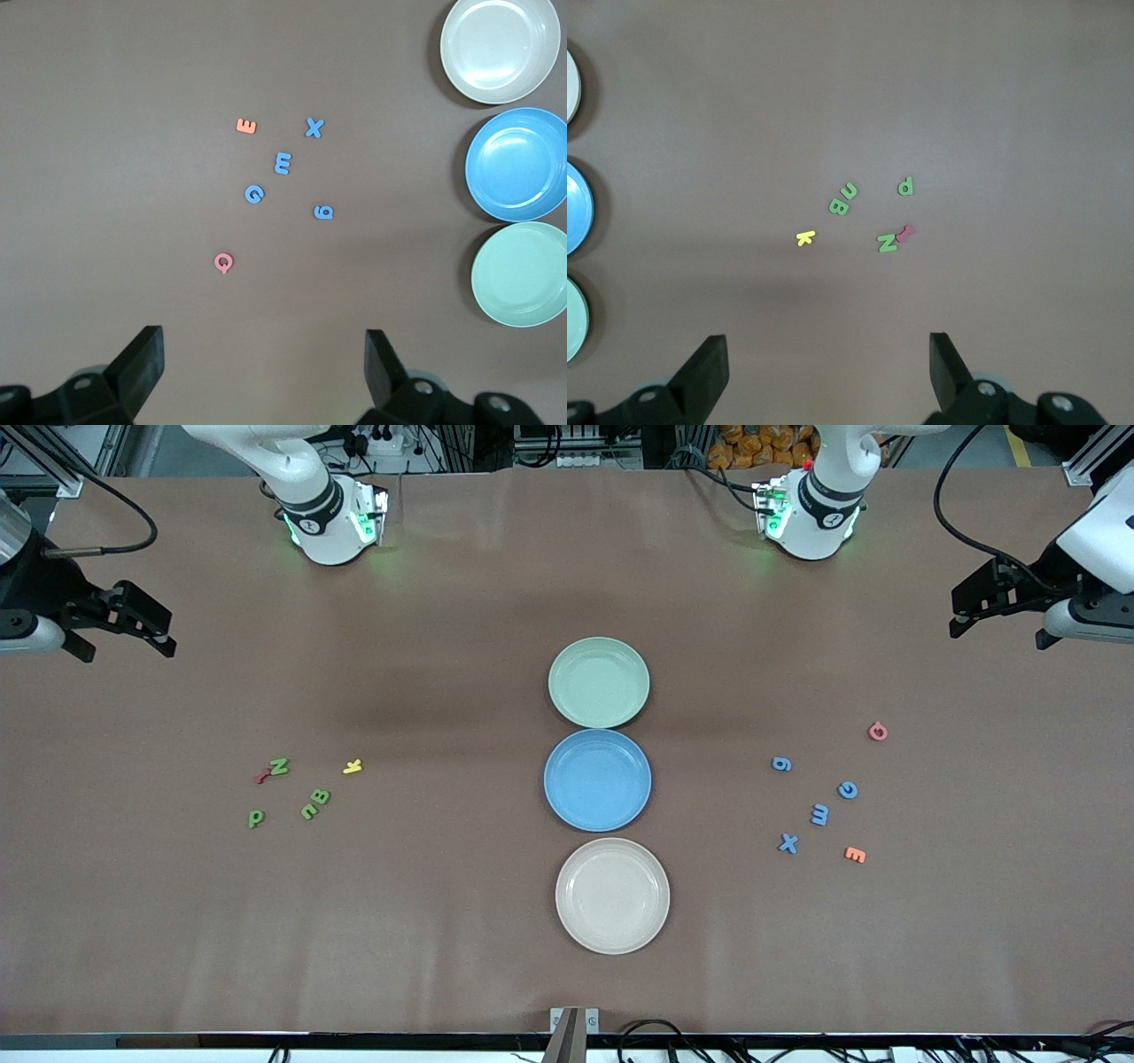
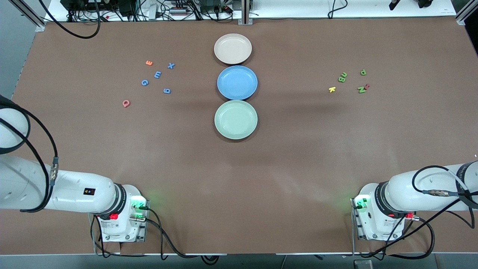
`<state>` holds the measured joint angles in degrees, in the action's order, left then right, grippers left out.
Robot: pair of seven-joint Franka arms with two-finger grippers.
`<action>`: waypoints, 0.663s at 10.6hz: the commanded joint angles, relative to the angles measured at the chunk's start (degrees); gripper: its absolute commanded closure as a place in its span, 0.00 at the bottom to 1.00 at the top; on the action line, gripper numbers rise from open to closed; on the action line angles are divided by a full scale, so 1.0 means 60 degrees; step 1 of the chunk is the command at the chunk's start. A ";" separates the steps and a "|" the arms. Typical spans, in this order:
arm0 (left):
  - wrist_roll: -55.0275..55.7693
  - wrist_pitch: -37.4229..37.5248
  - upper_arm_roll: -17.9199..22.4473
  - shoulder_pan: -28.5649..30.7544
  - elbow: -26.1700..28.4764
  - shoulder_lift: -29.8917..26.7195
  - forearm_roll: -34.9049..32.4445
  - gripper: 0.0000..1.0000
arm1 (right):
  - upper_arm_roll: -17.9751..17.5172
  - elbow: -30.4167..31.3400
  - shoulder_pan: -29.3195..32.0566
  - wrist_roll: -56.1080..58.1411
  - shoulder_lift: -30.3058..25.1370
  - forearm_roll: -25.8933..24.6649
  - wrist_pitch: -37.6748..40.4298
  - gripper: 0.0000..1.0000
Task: Sort letters by color into matching plates
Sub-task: 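Move the left gripper toward blue letters while the right gripper reaches green letters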
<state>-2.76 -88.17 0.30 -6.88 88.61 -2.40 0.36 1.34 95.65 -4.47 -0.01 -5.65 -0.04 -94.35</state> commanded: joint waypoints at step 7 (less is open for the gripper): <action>0.0048 0.0222 -0.0064 0.0004 -0.0076 0.0896 -0.0031 0.00 | 0.0055 0.0521 -0.0032 -0.0012 0.0341 0.0007 0.0125 0.00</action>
<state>-3.03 -87.81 0.27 -6.87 88.68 -0.07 0.36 1.32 96.20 -4.75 -0.02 -4.79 -0.03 -93.06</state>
